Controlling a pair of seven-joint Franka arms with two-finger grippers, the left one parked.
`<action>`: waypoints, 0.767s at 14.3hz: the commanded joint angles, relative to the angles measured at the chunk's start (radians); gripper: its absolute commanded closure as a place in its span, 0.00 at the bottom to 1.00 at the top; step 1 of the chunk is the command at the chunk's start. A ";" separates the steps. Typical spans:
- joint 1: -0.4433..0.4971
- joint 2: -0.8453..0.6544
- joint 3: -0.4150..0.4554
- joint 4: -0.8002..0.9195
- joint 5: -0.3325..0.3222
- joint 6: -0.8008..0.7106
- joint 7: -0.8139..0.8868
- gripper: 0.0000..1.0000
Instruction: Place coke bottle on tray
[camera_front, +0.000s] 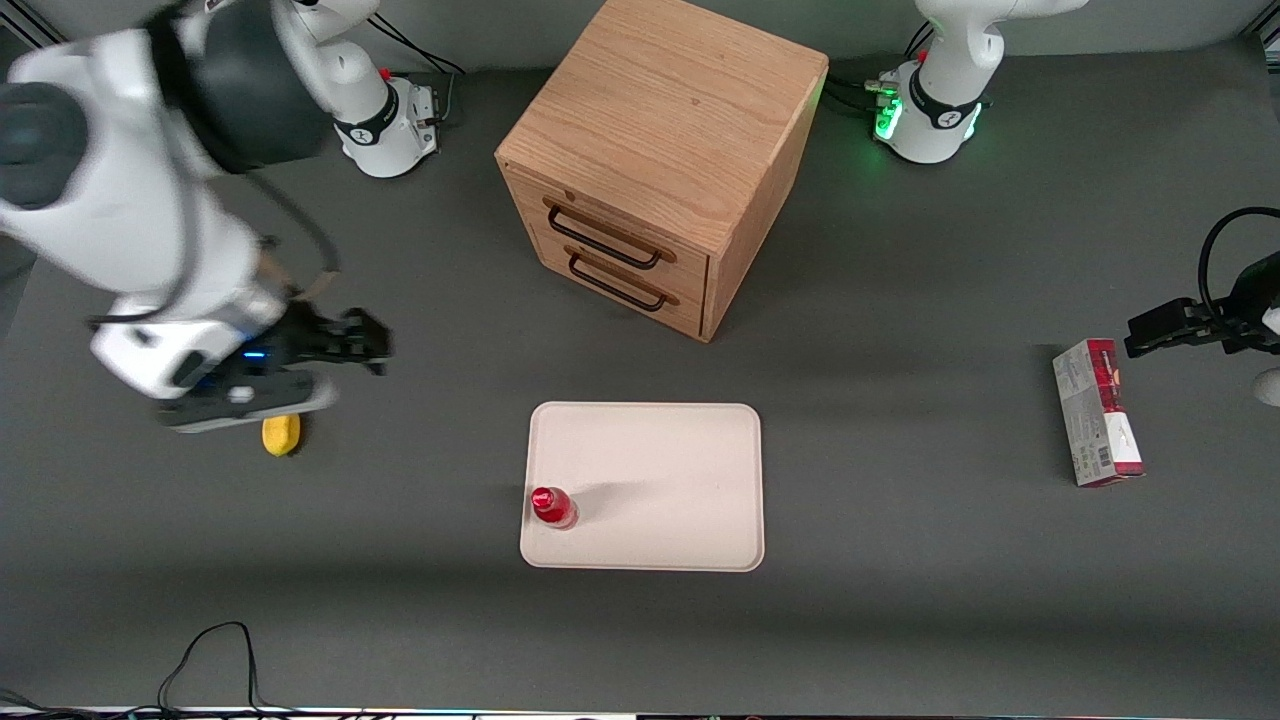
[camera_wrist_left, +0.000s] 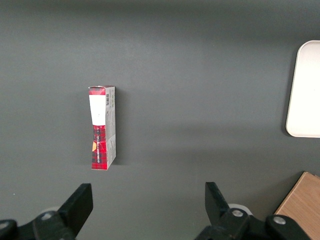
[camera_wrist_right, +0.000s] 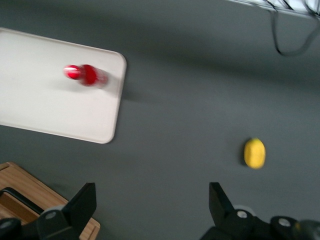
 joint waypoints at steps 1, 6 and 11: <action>-0.112 -0.149 0.029 -0.198 0.035 0.037 -0.052 0.00; -0.269 -0.244 0.064 -0.335 0.033 0.075 -0.131 0.00; -0.294 -0.258 0.064 -0.339 -0.018 0.070 -0.133 0.00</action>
